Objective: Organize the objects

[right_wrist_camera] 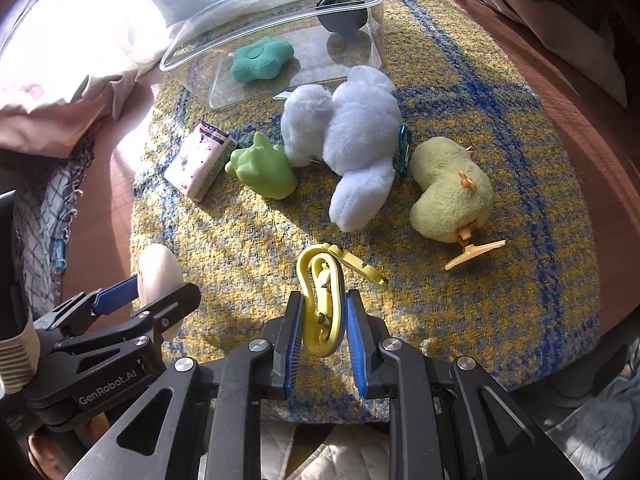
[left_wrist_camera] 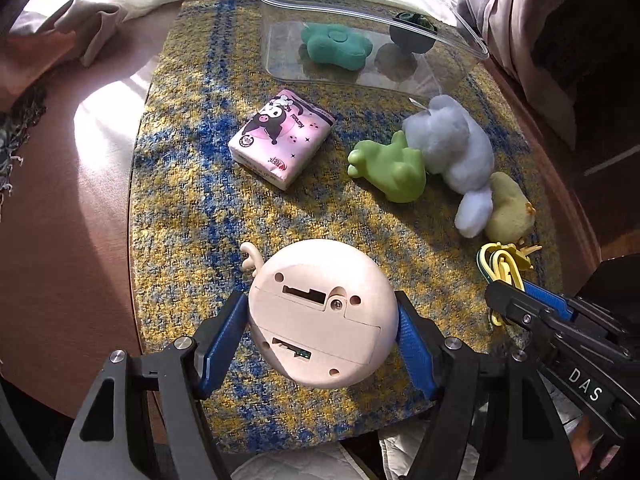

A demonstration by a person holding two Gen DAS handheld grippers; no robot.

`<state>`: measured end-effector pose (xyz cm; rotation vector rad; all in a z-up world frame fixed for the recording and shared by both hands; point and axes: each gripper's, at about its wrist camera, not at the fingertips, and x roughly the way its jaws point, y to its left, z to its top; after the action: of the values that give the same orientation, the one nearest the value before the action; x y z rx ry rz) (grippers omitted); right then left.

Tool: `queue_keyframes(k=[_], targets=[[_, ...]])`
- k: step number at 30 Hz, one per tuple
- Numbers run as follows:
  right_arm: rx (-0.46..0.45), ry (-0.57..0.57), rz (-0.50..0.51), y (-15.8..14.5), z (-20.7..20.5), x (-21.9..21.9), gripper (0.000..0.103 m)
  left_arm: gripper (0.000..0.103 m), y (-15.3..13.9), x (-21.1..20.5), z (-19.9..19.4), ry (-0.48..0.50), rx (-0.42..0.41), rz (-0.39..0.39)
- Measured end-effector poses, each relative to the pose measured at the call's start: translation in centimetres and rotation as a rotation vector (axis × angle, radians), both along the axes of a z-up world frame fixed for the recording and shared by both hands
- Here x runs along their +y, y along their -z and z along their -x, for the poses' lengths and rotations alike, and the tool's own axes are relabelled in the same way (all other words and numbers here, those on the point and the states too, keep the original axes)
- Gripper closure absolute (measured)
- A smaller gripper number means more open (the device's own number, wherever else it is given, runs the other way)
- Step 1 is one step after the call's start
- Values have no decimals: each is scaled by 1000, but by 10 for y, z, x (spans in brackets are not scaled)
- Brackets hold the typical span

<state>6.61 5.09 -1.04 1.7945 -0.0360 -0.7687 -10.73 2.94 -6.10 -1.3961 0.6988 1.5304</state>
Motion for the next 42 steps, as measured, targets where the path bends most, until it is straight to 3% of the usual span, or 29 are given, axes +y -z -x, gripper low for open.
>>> queue_keyframes(k=[2, 6, 16, 42], targets=[[1, 12, 3, -6, 2, -3, 82, 32, -6, -10, 13, 6, 1, -10], [12, 44, 0, -18, 8, -9, 82, 32, -5, 14, 17, 22, 9, -36], [32, 102, 13, -40, 21, -23, 82, 32, -23, 20, 31, 34, 3, -90], [16, 162, 176, -44, 94, -58, 81, 32, -86, 64, 36, -86, 72, -200]])
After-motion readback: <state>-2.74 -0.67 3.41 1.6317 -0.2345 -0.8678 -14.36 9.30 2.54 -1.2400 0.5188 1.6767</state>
